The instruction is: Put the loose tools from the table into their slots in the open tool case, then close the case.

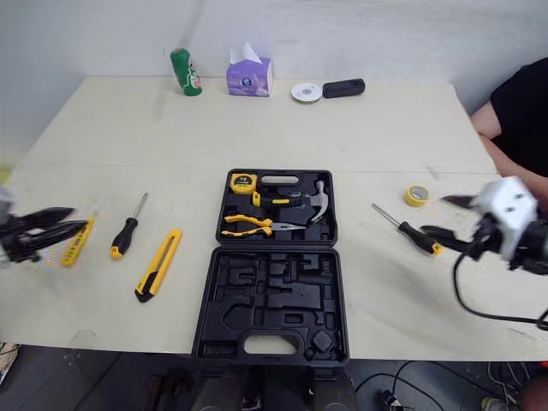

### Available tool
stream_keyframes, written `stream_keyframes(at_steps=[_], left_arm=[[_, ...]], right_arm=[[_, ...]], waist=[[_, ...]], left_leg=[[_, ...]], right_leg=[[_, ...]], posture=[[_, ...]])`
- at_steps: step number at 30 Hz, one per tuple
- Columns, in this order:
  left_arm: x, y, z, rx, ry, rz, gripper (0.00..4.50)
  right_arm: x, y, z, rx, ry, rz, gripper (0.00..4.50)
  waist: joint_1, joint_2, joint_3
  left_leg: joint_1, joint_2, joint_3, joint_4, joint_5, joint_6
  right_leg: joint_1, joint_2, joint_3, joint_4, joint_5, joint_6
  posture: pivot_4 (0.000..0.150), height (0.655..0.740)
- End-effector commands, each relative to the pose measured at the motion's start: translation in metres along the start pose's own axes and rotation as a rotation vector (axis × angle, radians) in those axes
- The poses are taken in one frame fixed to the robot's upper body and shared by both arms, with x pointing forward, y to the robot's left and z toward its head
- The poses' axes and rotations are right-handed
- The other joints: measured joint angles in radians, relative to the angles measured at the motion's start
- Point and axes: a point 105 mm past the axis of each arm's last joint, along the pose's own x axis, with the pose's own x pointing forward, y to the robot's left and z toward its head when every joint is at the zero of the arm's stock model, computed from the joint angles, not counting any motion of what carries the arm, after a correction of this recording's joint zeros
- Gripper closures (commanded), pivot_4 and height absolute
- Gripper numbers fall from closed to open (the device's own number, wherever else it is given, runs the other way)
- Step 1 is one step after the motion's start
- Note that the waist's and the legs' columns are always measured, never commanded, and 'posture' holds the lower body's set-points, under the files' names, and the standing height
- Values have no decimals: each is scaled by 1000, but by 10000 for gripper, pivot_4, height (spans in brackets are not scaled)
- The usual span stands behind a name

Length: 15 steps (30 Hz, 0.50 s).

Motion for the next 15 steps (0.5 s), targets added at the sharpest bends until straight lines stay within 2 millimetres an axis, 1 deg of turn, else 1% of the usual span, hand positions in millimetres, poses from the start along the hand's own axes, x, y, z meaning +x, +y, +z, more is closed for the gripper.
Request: stream_keyframes(at_steps=[1, 2, 3, 5, 8, 10, 11, 13, 15], left_arm=[[-45, 44, -14, -21, -90, 295, 3209], [-60, 53, -23, -50, -93, 370, 642], [-69, 58, -28, -68, -95, 414, 642], [-85, 68, -30, -94, -124, 505, 642], [-108, 73, -46, -89, -40, 581, 642], [-118, 77, -53, -90, 0, 626, 642], [-121, 78, -55, -90, 10, 641, 642], [-126, 79, -57, -99, 8, 664, 642], [-128, 79, -61, -96, 33, 669, 642]], right_arm=[[-35, -26, -13, -32, -14, -169, 0], [-46, -28, -25, -47, 27, -200, 0], [-53, -29, -33, -57, 53, -215, 0], [-63, -30, -38, -95, 46, -237, 0], [-89, -37, -63, -38, 89, -348, 0], [-104, -40, -79, 41, 107, -409, 0], [-109, -40, -83, 63, 111, -425, 0], [-117, -42, -92, 64, 129, -480, 0], [-123, -37, -103, 63, 156, -504, 0]], waist=[[3, 0, 0], [4, 0, 0], [4, 0, 0], [5, 0, 0], [3, -2, 0], [3, -3, -1], [3, -3, -1], [1, -3, -1], [-3, -3, -1]], left_leg=[[0, 0, 0, 0, -1, 1], [0, 0, 0, 0, -2, 0], [0, 0, 0, -1, -3, 0], [0, 0, 1, -2, -3, 0], [0, -1, 4, -2, -4, 2], [2, -1, 4, -2, -6, 1], [3, -1, 4, -2, -9, -3], [3, -1, 4, -2, -10, -3], [3, -1, 4, -2, -9, -4]], right_leg=[[0, -1, 0, 0, 0, 0], [0, -1, 0, 0, 0, 0], [-1, -1, 0, 0, 0, 0], [-1, -1, -1, 0, 0, 0], [-1, -3, 0, -1, 1, 2], [0, -4, 1, -2, 1, 2], [0, -4, 1, -2, 1, 2], [0, -5, 2, -2, 1, 2], [0, -5, 2, -1, 1, 2]], posture=[[1500, 7400], [1500, 7400], [1500, 7400], [1500, 7400], [1500, 7400], [1500, 7400], [1500, 7400], [1500, 7400], [1500, 7400]])
